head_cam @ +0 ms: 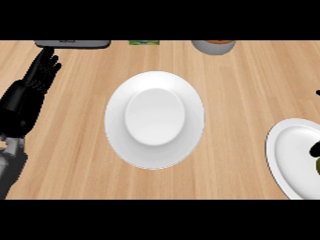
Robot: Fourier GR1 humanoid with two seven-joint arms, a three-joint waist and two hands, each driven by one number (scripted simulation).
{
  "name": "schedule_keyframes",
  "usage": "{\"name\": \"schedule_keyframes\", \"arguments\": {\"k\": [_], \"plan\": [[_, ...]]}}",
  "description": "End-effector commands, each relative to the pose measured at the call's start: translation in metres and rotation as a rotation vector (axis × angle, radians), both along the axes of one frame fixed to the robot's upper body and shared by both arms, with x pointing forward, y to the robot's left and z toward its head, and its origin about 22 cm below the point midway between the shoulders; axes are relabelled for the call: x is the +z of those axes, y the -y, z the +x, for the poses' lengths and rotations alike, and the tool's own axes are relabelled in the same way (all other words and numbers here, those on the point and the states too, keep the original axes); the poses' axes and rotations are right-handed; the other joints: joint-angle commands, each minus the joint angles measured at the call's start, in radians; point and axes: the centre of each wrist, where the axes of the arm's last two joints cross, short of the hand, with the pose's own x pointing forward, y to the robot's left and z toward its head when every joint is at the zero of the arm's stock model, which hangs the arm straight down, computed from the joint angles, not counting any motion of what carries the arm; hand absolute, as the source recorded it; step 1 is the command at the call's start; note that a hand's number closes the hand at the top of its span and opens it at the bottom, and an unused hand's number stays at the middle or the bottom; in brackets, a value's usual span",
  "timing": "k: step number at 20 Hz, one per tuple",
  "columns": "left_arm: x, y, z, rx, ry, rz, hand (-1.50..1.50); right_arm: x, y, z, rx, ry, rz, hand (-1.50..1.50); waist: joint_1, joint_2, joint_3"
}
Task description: Pick the pear from the plate and place it in the plate
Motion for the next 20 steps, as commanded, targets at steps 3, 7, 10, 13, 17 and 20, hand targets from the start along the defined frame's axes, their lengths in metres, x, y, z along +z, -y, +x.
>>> {"name": "schedule_keyframes", "arguments": {"k": [3, 7, 10, 13, 17, 20], "plan": [[-0.001, -0.005, -0.006, 0.013, 0.004, 0.0, 0.0, -0.003, 0.002, 0.01, 0.039, -0.272, -0.013, -1.5, -0.005, -0.001, 0.003], [0.002, -0.006, -0.005, 0.016, -0.006, -0.008, 0.0, -0.006, 0.0, 0.019, 0.012, -0.298, -0.06, -1.5, -0.01, -0.001, 0.003], [-0.005, 0.005, -0.002, 0.025, 0.001, -0.012, 0.0, -0.009, -0.002, 0.016, 0.01, -0.302, -0.091, -1.5, -0.018, -0.002, 0.003], [-0.008, -0.015, -0.01, 0.017, -0.014, -0.004, 0.0, -0.018, 0.004, 0.018, -0.01, -0.354, -0.157, -1.5, -0.007, -0.001, 0.003], [-0.006, -0.005, -0.009, 0.0, -0.019, -0.009, 0.0, -0.041, 0.007, 0.018, -0.02, -0.408, -0.157, -1.5, -0.01, 0.0, 0.003], [-0.015, -0.009, -0.006, 0.006, 0.0, 0.003, 0.0, -0.061, 0.03, 0.008, -0.042, -0.453, -0.174, -1.5, -0.015, 0.001, 0.003]]}}
